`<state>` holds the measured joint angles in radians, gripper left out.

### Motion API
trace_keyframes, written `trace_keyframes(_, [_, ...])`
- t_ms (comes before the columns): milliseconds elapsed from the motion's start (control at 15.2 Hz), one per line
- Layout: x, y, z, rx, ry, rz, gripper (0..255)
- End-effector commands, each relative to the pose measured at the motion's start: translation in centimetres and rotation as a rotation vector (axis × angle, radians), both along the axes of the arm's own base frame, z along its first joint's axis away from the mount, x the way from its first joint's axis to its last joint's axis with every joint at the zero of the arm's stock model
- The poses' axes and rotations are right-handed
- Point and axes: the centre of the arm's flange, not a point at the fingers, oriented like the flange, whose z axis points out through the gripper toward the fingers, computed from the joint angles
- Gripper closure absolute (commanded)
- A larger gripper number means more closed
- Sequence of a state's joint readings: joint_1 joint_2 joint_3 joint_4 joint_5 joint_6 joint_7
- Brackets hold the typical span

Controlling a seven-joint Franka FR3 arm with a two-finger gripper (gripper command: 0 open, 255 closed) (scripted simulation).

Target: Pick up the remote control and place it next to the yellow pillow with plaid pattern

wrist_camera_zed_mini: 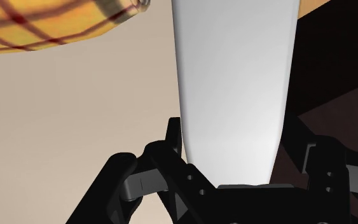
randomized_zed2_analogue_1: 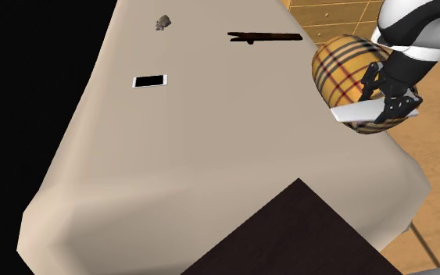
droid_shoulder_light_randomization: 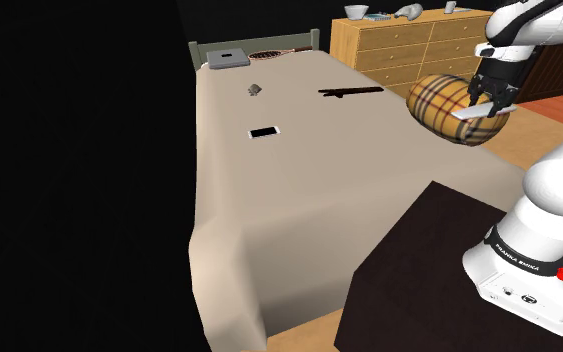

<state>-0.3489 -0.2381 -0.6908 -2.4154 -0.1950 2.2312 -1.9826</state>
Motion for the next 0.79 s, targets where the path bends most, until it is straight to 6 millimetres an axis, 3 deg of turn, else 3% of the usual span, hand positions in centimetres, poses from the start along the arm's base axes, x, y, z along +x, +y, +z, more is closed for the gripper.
trace_keyframes(0, [0.0, 0.0, -1.1, -0.001, 0.0, 0.0, 255])
trace_keyframes(726, [0.0, 0.0, -6.9, -0.001, 0.0, 0.0, 255])
